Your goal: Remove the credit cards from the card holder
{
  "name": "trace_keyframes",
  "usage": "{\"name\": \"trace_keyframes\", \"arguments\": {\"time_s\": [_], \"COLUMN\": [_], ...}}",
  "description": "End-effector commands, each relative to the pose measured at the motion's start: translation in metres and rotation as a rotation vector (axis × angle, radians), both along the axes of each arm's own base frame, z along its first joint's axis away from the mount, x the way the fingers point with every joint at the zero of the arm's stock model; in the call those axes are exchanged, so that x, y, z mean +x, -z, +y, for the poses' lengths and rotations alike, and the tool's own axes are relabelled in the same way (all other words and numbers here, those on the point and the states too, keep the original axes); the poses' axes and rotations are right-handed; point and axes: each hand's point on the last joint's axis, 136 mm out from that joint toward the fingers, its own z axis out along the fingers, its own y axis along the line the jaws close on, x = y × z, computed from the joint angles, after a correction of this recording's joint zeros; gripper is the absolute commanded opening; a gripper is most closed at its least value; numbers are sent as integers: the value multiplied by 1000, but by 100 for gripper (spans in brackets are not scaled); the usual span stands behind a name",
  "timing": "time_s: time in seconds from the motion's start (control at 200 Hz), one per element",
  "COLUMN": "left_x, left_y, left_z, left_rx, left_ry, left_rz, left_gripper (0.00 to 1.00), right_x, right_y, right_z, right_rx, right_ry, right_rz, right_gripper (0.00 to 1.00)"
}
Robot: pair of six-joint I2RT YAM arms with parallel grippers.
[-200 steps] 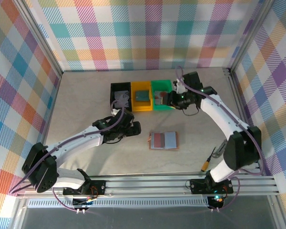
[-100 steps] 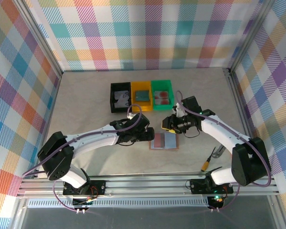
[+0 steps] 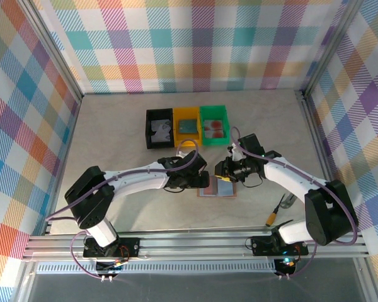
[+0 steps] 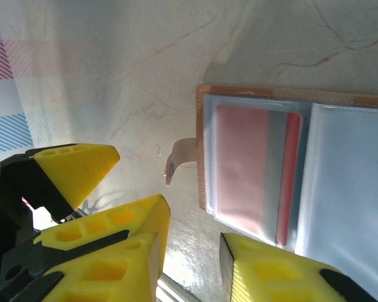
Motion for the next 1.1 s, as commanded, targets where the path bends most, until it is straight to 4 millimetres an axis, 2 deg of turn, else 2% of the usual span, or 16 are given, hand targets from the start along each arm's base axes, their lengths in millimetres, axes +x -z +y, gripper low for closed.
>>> {"name": "trace_keyframes", "arguments": {"time_s": [0.0,0.54,1.095], "left_x": [-5,-13,-23], "left_y": [3,30,55], "left_z": [-2,0,5], "left_rx": [25,69,126], "left_ry": [2,5,11], "left_rz": [38,110,187], "left_gripper": [98,97,96], "right_x": [-2,-11,-15], "right_y": [13,44,66], "right_z": [2,-1,-6], "right_rx": [-6,-52,-101], "right_ry": [12,25,31], "right_rz": [29,100,125], "right_gripper": [29,19,19]}}
